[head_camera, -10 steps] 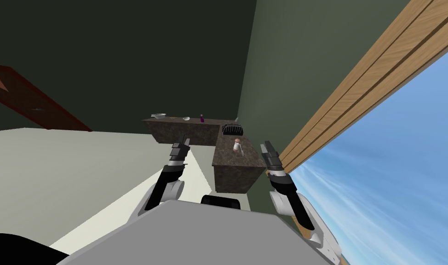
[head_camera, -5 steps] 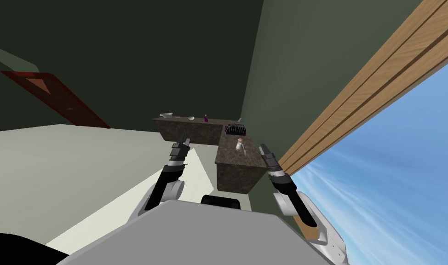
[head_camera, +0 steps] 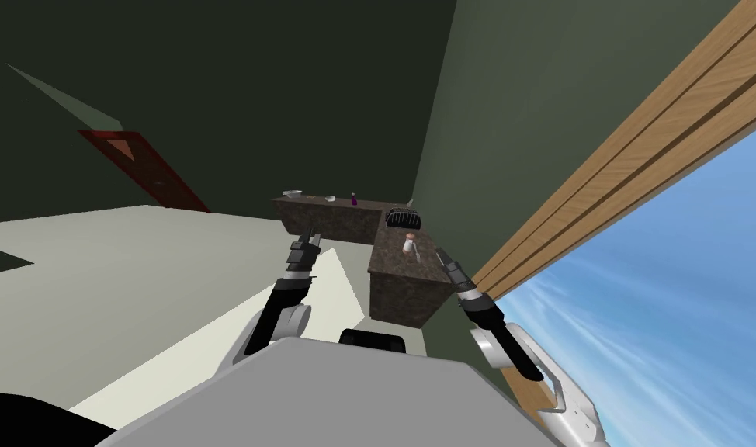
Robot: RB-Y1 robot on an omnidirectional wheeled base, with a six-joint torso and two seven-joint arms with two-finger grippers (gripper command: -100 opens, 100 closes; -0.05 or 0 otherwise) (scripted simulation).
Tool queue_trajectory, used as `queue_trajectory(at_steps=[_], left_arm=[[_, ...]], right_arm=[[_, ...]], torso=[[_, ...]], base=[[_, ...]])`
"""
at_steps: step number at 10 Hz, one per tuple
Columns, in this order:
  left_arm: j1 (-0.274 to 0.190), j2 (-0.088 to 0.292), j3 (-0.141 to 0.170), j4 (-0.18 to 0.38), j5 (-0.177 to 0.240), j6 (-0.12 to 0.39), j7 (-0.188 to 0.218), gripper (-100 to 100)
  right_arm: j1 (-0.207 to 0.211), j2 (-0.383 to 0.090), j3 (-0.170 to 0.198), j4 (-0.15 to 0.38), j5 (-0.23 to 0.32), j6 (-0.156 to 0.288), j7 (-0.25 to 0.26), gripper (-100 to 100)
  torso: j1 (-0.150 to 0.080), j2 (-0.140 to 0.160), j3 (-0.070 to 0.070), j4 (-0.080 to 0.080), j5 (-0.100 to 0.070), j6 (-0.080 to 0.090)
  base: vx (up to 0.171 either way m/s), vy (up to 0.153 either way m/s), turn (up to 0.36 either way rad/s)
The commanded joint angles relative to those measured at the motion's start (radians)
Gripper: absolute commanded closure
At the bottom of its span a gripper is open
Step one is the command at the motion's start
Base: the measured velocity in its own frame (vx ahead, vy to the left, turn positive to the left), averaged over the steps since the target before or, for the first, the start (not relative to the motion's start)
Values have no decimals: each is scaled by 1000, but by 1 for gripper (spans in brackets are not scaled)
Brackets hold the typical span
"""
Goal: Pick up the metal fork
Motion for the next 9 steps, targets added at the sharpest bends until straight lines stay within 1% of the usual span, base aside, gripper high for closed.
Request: queue_trajectory(at_steps=[1, 2, 3, 4, 5, 6, 7, 8, 9], left_arm=[[0, 0, 0, 0, 0, 0, 0, 0], [0, 0, 0, 0, 0, 0, 0, 0], [0, 0, 0, 0, 0, 0, 0, 0], [0, 0, 0, 0, 0, 0, 0, 0], [0, 0, 0, 0, 0, 0, 0, 0], [0, 0, 0, 0, 0, 0, 0, 0], [0, 0, 0, 0, 0, 0, 0, 0], [0, 0, 0, 0, 0, 0, 0, 0], [0, 0, 0, 0, 0, 0, 0, 0]], right_arm=[[6, -50, 6, 40, -4, -1, 5, -100], [6, -79, 6, 40, -4, -1, 5, -100], [11, -107, 13, 79, -8, -1, 10, -100], [11, -137, 13, 79, -8, -1, 10, -100], [18, -167, 22, 119, -11, -1, 13, -100], [18, -192, 22, 119, -11, -1, 13, -100], [18, -200, 22, 119, -11, -1, 13, -100], [27, -240, 32, 160, -15, 0, 15, -100], [27, -260, 32, 160, -15, 0, 15, -100]], torso=[[0, 0, 0, 0, 0, 0], [0, 0, 0, 0, 0, -1], [0, 0, 0, 0, 0, 0], [0, 0, 0, 0, 0, 0], [0, -1, 0, 0, 0, 0], [1, -1, -1, 0, 0, -1], [0, -1, -1, 0, 0, 0], [0, -2, -1, 0, 0, 0], [0, -2, -1, 0, 0, -1]], base=[[-51, 19, 180], [-41, 7, 93], [-38, 13, 195], [-30, 12, 99], [-35, 28, 215], [-27, 19, 95], [-9, 6, -30], [-17, 22, 212], [-20, 18, 130]])
